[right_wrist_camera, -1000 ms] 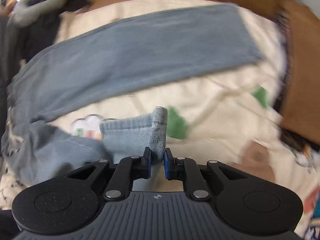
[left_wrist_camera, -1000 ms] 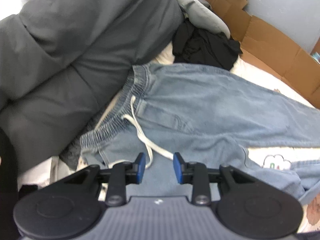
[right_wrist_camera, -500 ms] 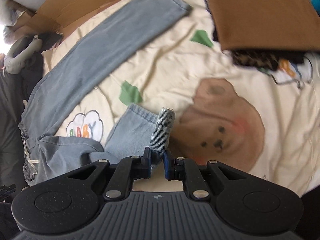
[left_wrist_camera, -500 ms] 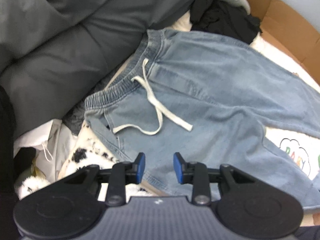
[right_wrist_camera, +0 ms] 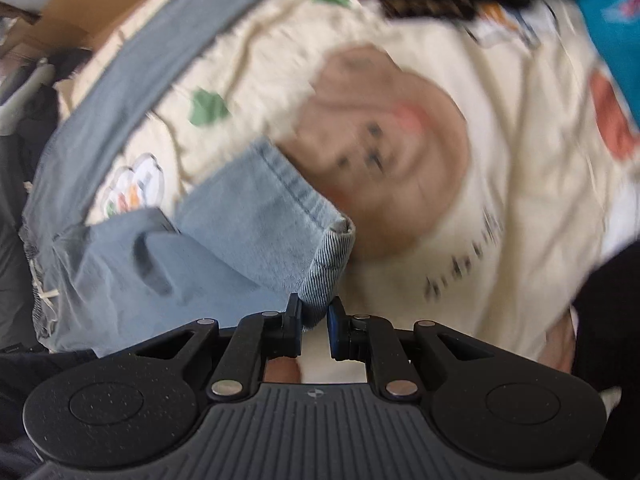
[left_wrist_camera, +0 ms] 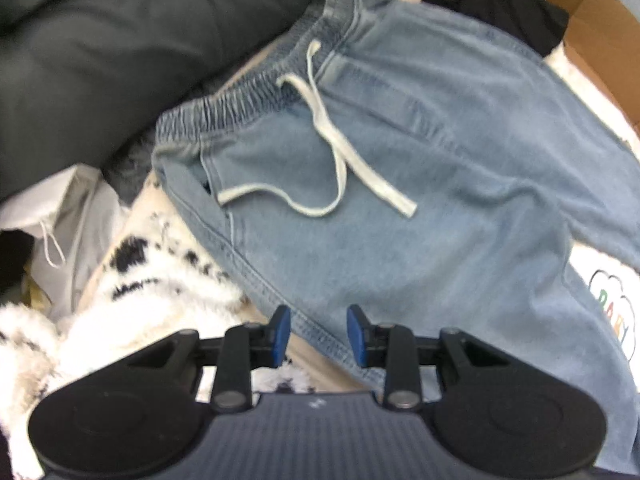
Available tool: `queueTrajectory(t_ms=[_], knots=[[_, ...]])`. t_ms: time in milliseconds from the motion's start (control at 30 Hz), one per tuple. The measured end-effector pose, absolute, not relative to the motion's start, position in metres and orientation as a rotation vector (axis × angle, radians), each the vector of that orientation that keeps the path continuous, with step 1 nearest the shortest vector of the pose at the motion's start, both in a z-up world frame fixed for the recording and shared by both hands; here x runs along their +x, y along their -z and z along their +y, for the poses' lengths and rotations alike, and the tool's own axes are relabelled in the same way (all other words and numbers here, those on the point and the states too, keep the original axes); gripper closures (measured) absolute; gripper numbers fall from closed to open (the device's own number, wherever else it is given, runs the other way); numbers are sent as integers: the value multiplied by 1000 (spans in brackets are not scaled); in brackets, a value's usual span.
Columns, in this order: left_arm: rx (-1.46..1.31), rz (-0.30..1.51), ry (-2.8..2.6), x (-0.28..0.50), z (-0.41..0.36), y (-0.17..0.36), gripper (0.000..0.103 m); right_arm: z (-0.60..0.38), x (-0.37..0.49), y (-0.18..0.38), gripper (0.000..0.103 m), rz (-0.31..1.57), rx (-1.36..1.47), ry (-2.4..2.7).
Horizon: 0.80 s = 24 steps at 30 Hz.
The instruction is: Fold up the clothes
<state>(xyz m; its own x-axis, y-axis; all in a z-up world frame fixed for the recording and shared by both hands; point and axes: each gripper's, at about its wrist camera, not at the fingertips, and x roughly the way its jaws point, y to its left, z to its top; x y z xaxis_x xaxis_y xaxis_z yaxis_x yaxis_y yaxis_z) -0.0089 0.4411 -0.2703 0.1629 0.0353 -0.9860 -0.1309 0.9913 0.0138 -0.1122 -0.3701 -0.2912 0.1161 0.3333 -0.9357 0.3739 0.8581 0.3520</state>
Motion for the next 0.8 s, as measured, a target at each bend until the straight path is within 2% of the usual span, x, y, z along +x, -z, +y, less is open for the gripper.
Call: queueTrajectory(t_ms=[167,200,233,300,567,800], knots=[[-85,1447,-110,-12,439,293,70,-373,-141,310,88,1552,621,79],[-88,1454,-109,-12,438,297,70,-376,-144,311,82,1555,624,83],[-95,1462,-110,-12,438,301,70,-379,-146,312,64,1556,628,86],[-108,1476,-112,-13,438,310,69,-387,-148,313,54,1538,625,86],[-94,1495,-130,-11,438,331,67,-399,-120,333,47,1461,505,1],[-54,1529,-137,-6,436,341,64,-390,-94,374,47,1558,382,-106]])
